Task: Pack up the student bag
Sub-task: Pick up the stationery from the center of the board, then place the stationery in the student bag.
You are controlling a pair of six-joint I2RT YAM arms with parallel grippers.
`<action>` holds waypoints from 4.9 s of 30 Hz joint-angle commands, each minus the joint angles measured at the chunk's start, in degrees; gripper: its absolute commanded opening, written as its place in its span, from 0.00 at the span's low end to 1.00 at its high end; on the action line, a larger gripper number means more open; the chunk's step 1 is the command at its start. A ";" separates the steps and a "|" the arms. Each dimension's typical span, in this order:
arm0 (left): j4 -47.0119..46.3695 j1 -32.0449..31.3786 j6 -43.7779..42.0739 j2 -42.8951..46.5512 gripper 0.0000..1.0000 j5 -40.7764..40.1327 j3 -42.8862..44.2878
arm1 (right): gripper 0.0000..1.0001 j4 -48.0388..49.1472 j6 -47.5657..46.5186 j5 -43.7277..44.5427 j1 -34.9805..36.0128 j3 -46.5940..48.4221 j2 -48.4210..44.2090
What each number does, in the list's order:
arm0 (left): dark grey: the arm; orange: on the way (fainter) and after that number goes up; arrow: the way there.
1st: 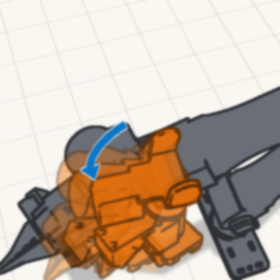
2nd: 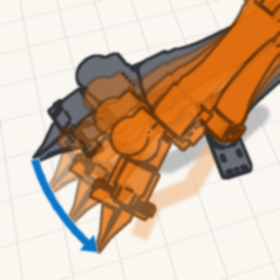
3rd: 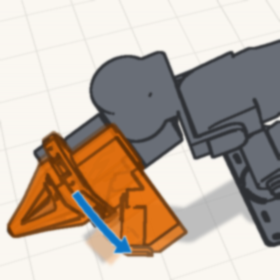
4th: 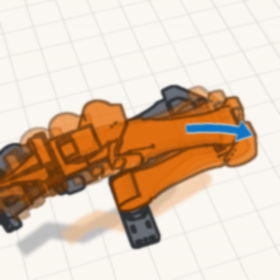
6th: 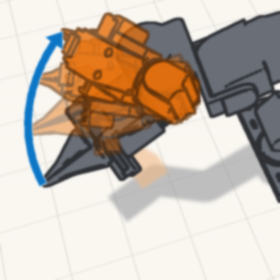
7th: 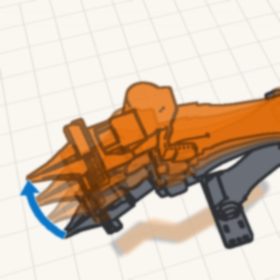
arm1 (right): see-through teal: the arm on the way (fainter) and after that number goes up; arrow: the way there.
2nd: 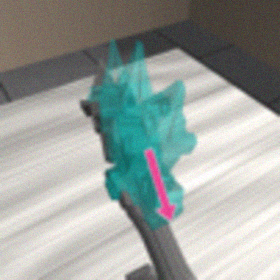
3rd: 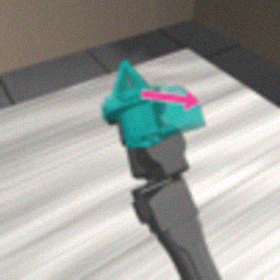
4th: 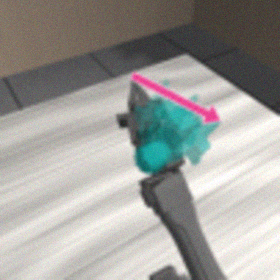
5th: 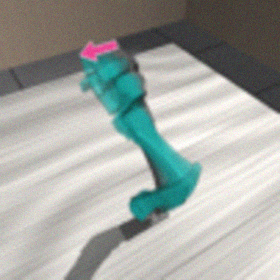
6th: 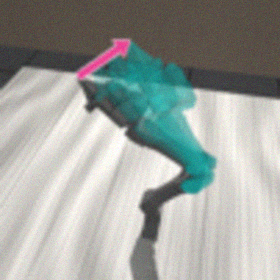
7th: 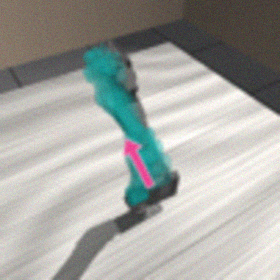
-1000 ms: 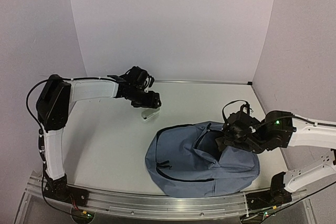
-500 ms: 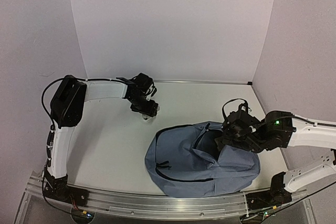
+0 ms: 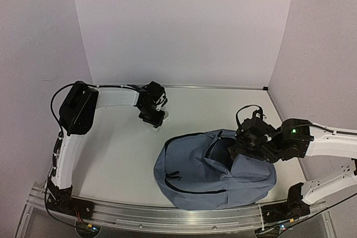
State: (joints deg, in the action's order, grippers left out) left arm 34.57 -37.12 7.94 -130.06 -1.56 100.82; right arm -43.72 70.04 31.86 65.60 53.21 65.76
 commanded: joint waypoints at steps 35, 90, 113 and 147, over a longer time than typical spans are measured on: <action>-25.86 -9.90 36.36 43.34 0.07 35.02 -35.31 | 0.00 29.96 -16.81 -7.86 -0.01 9.02 9.31; -31.61 -19.92 39.78 22.43 0.58 26.11 -23.29 | 0.00 30.36 -11.50 -6.10 0.00 1.69 4.04; -20.00 -25.72 36.71 21.13 0.56 19.73 -19.61 | 0.00 30.36 -11.77 -5.97 0.00 2.30 4.38; -23.14 -26.33 41.46 37.17 0.53 7.44 -33.05 | 0.00 28.38 -10.69 -6.55 -0.02 -0.77 1.98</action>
State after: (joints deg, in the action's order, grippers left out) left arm 5.50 -63.37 49.34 -101.75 11.80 70.17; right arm -18.82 58.46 24.57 65.30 52.61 70.46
